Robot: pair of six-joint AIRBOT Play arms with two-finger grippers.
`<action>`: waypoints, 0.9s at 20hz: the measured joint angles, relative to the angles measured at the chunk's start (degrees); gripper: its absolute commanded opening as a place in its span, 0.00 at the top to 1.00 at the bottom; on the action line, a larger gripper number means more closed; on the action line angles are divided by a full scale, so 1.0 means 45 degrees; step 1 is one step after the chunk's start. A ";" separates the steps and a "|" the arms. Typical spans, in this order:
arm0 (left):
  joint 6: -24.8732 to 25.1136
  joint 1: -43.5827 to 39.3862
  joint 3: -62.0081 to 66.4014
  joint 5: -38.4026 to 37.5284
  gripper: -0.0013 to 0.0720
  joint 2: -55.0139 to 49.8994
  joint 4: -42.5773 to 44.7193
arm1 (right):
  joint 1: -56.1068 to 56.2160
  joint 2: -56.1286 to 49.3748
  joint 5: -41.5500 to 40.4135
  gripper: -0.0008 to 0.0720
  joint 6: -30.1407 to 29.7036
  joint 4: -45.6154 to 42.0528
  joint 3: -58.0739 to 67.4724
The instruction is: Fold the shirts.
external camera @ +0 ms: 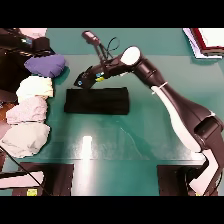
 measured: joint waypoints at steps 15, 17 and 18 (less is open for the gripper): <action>0.0753 -0.0996 -0.4517 0.0087 0.24 -0.0146 -0.0690 | -0.5615 0.4566 0.2288 0.38 0.0631 0.0049 -0.7936; 0.1078 -0.1112 -0.4891 0.0539 0.24 -0.0772 -0.1093 | -0.5887 0.4988 0.2288 0.38 0.0665 0.0029 -0.8942; 0.1273 -0.1141 -0.5003 0.0704 0.24 -0.1093 -0.1297 | -0.5955 0.5192 0.2288 0.38 0.0665 0.0058 -0.9398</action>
